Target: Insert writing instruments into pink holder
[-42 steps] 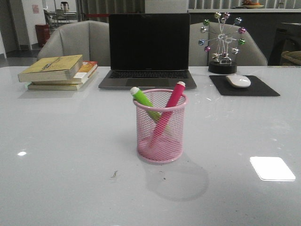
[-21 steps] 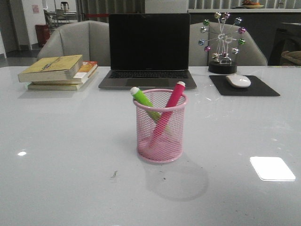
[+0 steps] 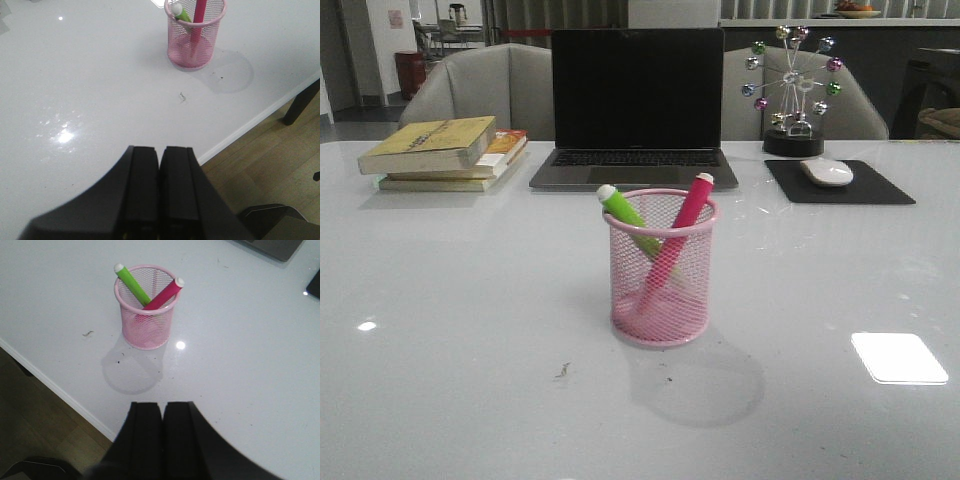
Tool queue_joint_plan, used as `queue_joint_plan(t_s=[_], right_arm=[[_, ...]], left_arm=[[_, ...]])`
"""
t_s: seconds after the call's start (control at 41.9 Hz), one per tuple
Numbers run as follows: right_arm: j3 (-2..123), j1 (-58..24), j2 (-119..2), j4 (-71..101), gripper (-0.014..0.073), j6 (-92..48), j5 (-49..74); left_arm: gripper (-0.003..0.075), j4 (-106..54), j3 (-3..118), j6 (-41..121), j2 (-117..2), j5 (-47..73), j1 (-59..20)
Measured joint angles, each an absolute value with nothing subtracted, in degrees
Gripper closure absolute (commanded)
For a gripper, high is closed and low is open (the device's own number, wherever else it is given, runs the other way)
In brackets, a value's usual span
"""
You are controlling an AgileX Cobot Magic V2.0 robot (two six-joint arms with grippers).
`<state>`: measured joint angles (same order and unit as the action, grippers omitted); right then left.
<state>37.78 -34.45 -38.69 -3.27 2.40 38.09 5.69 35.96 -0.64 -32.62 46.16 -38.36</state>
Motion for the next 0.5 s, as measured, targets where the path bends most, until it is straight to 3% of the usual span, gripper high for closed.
queue_joint_plan(t_s=[0.358,0.501], right_arm=[[37.8,-34.4,-38.7,-3.3,0.0536,2.4,38.2],[37.8,-34.4,-38.7,-3.3,0.0536,2.4,38.2]], left_arm=[[0.0627,5.7,35.7,-0.6,-32.1,46.0,-38.4],[0.0627,5.5,34.3,0.0,-28.8,44.6,-33.9]])
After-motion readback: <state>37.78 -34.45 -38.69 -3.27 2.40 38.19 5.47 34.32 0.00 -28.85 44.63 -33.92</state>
